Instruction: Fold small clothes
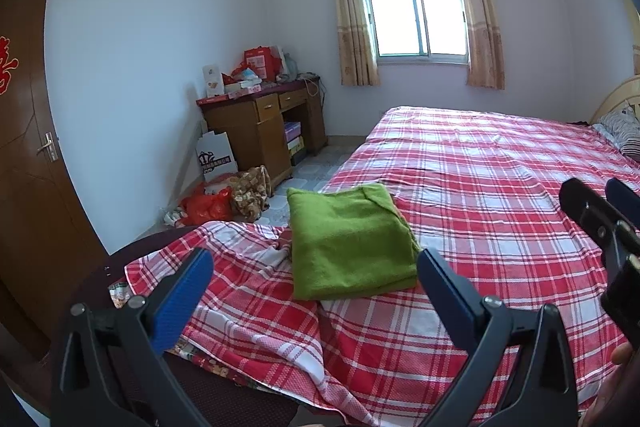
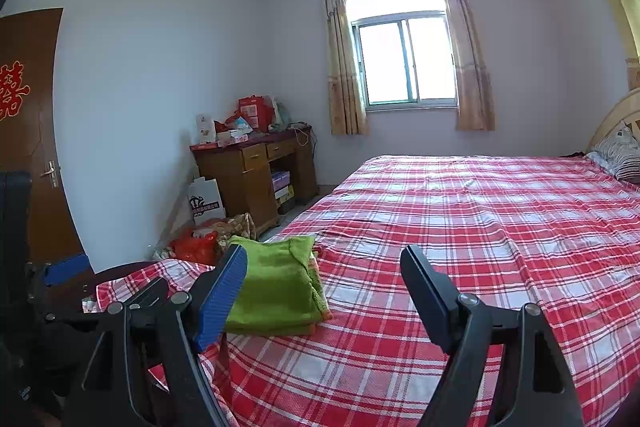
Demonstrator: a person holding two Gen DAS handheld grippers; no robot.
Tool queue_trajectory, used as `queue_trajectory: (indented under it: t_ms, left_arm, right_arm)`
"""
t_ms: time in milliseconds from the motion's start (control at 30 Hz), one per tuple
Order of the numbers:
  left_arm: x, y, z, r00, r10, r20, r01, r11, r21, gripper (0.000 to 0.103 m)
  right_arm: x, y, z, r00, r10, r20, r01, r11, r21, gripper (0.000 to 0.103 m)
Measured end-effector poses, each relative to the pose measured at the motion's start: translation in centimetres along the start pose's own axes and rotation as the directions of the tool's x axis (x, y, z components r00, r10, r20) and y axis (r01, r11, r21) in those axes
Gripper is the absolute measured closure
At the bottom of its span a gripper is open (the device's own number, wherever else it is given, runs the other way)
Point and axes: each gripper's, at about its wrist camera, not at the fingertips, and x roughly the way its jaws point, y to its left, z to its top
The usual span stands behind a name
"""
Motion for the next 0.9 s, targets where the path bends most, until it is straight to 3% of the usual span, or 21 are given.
queue_trajectory:
  t_ms: [900]
  left_arm:
    - [2.0,0.5,-0.4,0.998,0.045,-0.041,-0.044,0.999,0.017,0.000]
  right_arm:
    - [0.7,-0.2,-0.4,0.999,-0.014,-0.030,0.015,1.000,0.023,0.023]
